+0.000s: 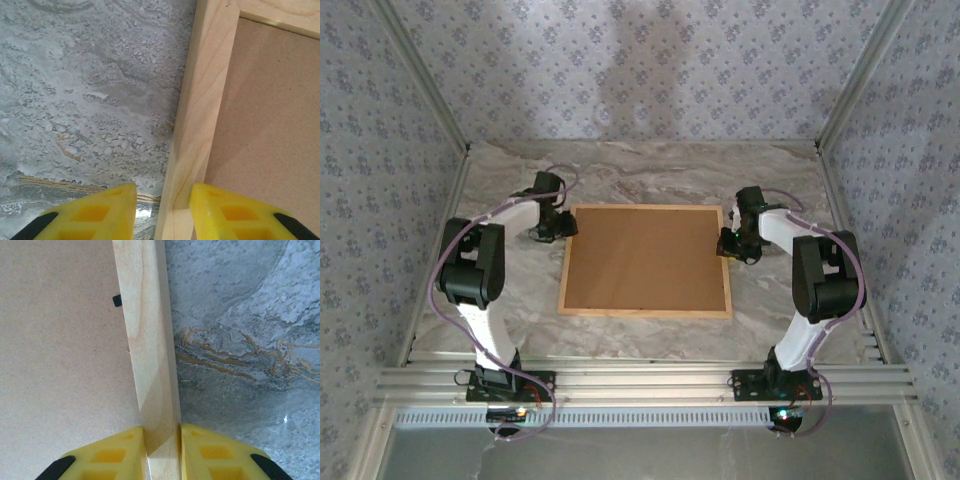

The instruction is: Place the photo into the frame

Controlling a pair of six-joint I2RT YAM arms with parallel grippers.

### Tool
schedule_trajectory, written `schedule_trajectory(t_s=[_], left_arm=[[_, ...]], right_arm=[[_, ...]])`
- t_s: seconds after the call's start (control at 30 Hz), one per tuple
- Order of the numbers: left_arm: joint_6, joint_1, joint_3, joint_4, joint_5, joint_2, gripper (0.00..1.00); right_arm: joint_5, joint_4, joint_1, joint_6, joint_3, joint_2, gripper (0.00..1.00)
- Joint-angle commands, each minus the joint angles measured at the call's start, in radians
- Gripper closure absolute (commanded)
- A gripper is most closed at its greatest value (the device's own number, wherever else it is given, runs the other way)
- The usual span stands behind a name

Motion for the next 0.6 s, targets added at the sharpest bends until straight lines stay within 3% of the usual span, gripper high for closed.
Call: schedule_trajectory(t_s=[0.0,0.57], left_arm=[[0.025,-0.044,-0.056,-0.056,0.008,0.037,0.63],[-0.010,-0.126,-0.136,0.010,0.001,0.035,0.57]], right_arm=[[0.010,0.000,0.000,-0.011,0.013,0.030,0.76],[0.012,-0.004,0.023,-0.009,0.016,0.038,0.76]])
